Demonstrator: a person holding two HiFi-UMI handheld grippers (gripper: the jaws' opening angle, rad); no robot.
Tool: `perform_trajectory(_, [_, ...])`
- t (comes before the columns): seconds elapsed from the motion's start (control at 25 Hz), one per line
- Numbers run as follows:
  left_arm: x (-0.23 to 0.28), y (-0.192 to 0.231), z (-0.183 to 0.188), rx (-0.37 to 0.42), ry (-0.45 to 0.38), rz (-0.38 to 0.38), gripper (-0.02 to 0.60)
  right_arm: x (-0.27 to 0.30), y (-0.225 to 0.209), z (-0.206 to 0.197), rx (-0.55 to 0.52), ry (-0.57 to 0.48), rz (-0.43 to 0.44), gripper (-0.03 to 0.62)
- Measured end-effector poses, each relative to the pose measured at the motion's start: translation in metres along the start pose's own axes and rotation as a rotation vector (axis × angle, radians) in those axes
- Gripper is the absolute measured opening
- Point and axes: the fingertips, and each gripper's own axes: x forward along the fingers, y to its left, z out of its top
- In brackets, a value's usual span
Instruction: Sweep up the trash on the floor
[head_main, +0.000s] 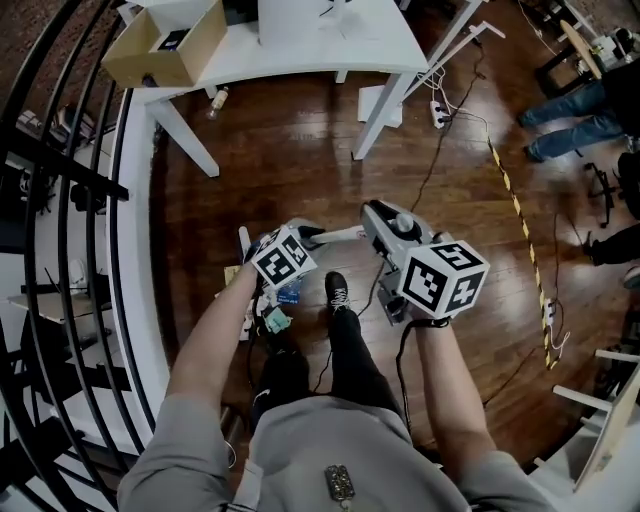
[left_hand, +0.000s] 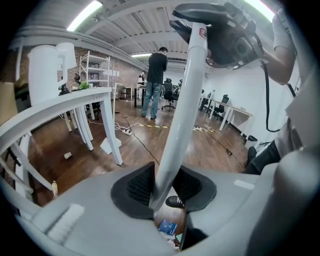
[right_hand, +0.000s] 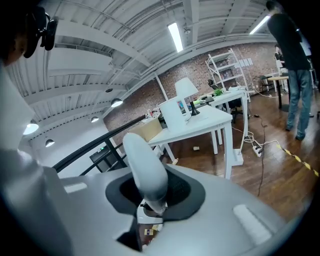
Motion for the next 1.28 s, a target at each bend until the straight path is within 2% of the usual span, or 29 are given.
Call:
perform_trajectory(0.12, [0.016,0.017,0.018,-0.005,-0.035,0.027,0.101,0.007,-0.007,0.015,-0.06,-0.006,0.006,0.058])
perform_trajectory(0.4, [0.051,0.051,0.008,-0.178,-0.069,0.102,0.106,0.058,-0.017,0.011,-0.187,0.102,0.091,0.06])
perform_trajectory(0.56, [0.058,0.06,-0.005,-0.289,-0.098,0.146,0.104,0.082,-0.029,0.011,-0.18,0.149,0.159,0.06])
perform_trajectory(0.68, [0.056,0.062,-0.015,-0.36,-0.087,0.191,0.104,0.093,-0.029,0.008,-0.187,0.203,0.226,0.06])
perform_trajectory(0.8, [0.05,0.068,-0.019,-0.4,-0.08,0.243,0.104,0.099,-0.02,0.008,-0.219,0.233,0.3,0.06])
perform_trajectory(1.04, [0.015,0.072,-0.001,-0.437,-0.103,0.358,0.099,0.093,0.017,0.033,-0.306,0.212,0.435,0.06])
perform_trajectory(1.28, [-0.075,0.063,0.018,-0.415,-0.108,0.506,0.086,0.065,0.105,0.07,-0.39,0.143,0.616,0.061])
